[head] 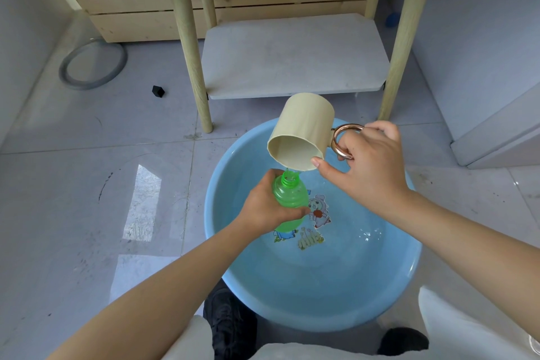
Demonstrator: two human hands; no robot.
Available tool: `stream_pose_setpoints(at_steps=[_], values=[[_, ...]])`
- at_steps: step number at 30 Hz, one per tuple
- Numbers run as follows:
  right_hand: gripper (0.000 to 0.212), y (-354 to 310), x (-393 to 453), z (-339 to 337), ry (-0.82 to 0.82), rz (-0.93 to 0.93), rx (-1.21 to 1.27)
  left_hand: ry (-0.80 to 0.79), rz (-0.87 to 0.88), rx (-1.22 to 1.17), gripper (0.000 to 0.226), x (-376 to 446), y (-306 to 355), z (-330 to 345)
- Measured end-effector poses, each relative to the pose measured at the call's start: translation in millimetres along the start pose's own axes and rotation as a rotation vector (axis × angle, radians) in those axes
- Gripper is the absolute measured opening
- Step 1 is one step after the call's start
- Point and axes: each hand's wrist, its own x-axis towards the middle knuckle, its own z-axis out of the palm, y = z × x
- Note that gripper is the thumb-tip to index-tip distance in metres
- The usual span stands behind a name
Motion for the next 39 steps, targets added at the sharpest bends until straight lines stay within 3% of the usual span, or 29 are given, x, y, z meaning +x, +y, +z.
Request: stream_pose_setpoints(at_steps=[17, 28, 32, 39], values=[[0.049, 1, 5, 0, 0.127, -0.175, -0.052, 0.007, 0.01, -0.04, 0.07, 2, -1, 1], [0.049, 1, 7, -3, 0.12, -0.177, -0.088, 0.016, 0.008, -0.076, 0.077, 0, -1, 1], [0.048, -1, 5, -2, 0.064, -0.077, -0.029, 0.023, -0.007, -0.112, 0.081, -1, 0, 1], [0.055, 6, -7, 8, -0.195, 0.347, 0.064, 0.035, -0.023, -0.194, 0.072, -3, -3, -2]])
